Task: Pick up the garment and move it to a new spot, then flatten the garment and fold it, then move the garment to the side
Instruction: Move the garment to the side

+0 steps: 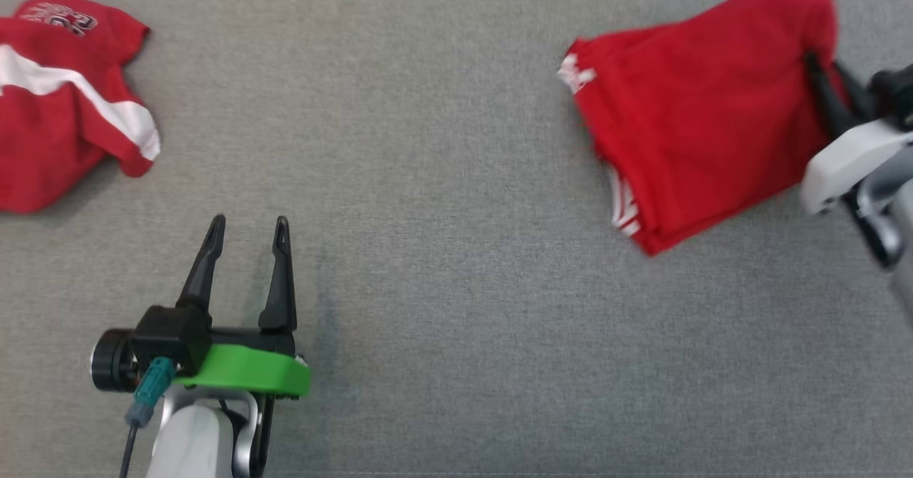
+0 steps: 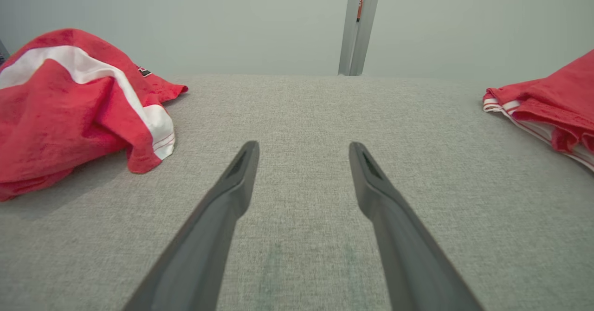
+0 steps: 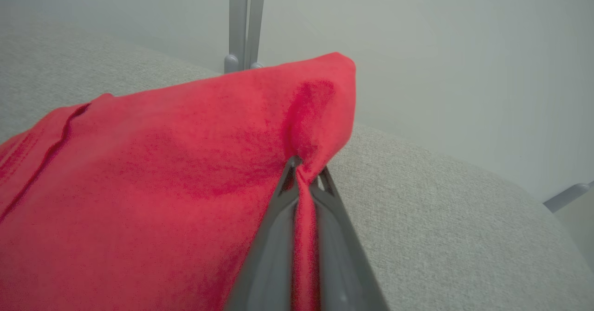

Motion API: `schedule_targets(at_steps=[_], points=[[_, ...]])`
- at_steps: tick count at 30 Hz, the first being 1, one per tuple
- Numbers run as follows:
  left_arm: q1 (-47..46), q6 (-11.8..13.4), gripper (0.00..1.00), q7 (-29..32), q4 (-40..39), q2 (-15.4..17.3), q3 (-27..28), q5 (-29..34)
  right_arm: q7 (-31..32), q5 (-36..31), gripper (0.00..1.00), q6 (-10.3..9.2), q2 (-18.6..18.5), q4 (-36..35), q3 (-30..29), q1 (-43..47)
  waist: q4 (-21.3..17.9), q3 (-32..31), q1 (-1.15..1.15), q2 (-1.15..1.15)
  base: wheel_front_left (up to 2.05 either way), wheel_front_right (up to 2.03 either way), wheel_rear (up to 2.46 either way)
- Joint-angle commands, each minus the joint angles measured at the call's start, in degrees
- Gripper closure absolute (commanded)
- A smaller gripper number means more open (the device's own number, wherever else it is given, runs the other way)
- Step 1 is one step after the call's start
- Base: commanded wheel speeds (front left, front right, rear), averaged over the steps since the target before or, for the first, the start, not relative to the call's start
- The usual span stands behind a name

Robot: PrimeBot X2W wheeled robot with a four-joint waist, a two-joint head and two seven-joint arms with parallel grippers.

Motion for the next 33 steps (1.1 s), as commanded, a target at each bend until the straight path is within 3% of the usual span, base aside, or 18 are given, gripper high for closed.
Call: schedule_targets(at_steps=[1,12,17,23,24,25,26,27,33], points=[[-1.9,-0.1,0.0,0.0,-0.2,0.1,0.0,1.1,0.0,0.7,1.0,-0.07,-2.6,0.0,0.1,-1.8,-4.0,6.2,0.0,0.0,0.0,0.0,0.0],[-5.6,-0.7,0.0,0.0,-1.3,1.1,0.7,3.3,1.4,5.6,1.0,-0.07,-17.2,0.7,1.0,-8.2,-8.6,12.4,0.0,0.0,0.0,0.0,0.0],[-6.1,-1.1,0.0,0.0,-1.7,1.4,0.8,3.7,2.4,7.8,1.0,-0.07,-21.1,1.8,1.9,-10.7,-9.2,13.5,0.0,0.0,0.0,0.0,0.0],[-6.3,-1.2,0.0,0.0,-3.0,1.6,0.9,4.1,3.7,9.4,1.0,-0.07,-22.7,3.8,3.9,-14.5,-9.3,14.5,0.0,0.0,0.0,0.0,0.0],[-6.3,-1.2,0.0,0.0,-3.1,1.7,1.0,4.2,4.0,9.4,0.94,-0.07,-22.4,4.4,4.2,-15.2,-9.3,14.6,0.0,0.0,0.0,0.0,0.0],[-6.3,-1.2,0.0,0.0,-3.2,1.7,1.0,4.2,3.9,9.5,0.62,-0.08,-22.4,5.0,4.3,-16.0,-9.3,14.7,0.0,0.0,0.0,0.0,0.0],[-6.4,-1.2,0.0,0.0,-3.2,1.7,1.0,4.2,3.9,9.1,0.06,-0.08,-22.3,6.0,4.4,-16.8,-9.3,14.7,0.0,0.0,0.0,0.0,0.0],[-6.5,-1.2,0.0,0.0,-3.1,1.7,1.0,4.3,4.0,8.8,0.0,-0.08,-22.1,7.0,4.4,-17.5,-9.3,14.7,0.0,0.0,0.0,0.0,0.0],[-5.6,-1.1,0.0,0.0,-2.4,1.3,1.4,3.6,1.6,6.0,0.0,-0.07,-19.9,10.3,5.0,-19.5,-9.0,12.3,0.0,0.0,0.0,0.0,0.0]])
